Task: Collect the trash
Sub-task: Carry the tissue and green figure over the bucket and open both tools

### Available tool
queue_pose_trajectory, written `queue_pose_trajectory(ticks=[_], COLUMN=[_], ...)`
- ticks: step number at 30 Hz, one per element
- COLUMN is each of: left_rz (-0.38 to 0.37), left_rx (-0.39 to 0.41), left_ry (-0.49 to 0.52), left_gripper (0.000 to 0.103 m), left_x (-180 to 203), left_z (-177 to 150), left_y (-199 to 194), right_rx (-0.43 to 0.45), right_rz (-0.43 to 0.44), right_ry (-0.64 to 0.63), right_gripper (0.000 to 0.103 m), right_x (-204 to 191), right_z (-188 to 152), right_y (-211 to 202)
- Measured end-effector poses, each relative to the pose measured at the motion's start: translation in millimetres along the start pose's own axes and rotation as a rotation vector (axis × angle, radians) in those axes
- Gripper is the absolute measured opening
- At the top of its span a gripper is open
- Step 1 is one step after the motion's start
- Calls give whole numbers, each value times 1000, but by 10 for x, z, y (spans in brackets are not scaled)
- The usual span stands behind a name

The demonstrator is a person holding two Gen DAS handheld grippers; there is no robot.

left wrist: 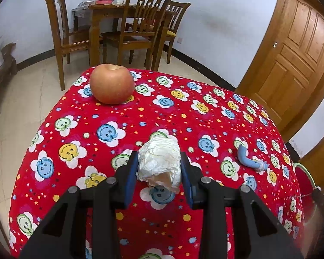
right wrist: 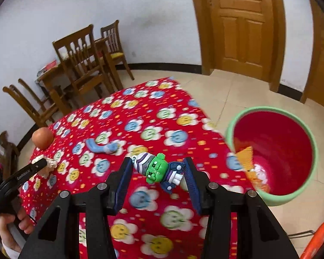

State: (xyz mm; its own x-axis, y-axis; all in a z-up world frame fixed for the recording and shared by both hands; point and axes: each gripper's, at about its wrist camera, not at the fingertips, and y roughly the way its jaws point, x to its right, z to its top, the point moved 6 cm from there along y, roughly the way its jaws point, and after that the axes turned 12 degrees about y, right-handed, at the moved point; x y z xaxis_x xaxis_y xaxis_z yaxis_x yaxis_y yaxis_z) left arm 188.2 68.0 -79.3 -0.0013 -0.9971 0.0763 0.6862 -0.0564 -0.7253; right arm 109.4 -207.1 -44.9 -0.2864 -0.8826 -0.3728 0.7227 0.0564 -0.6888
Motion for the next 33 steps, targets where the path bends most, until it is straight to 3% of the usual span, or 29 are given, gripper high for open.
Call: queue_pose_trajectory(ticks=[17, 33], left_rz=[-71, -237], left_rx=[11, -14], left_ry=[105, 236], left_gripper=[37, 37], left_x=[558, 1570], left_z=[103, 107], left_y=[-240, -406], right_rx=[73, 67], right_rz=[-144, -153], right_ry=[192, 317], right_gripper=[49, 50], right_x=[1237, 1939], right_z=[279, 272], right_y=[-220, -166])
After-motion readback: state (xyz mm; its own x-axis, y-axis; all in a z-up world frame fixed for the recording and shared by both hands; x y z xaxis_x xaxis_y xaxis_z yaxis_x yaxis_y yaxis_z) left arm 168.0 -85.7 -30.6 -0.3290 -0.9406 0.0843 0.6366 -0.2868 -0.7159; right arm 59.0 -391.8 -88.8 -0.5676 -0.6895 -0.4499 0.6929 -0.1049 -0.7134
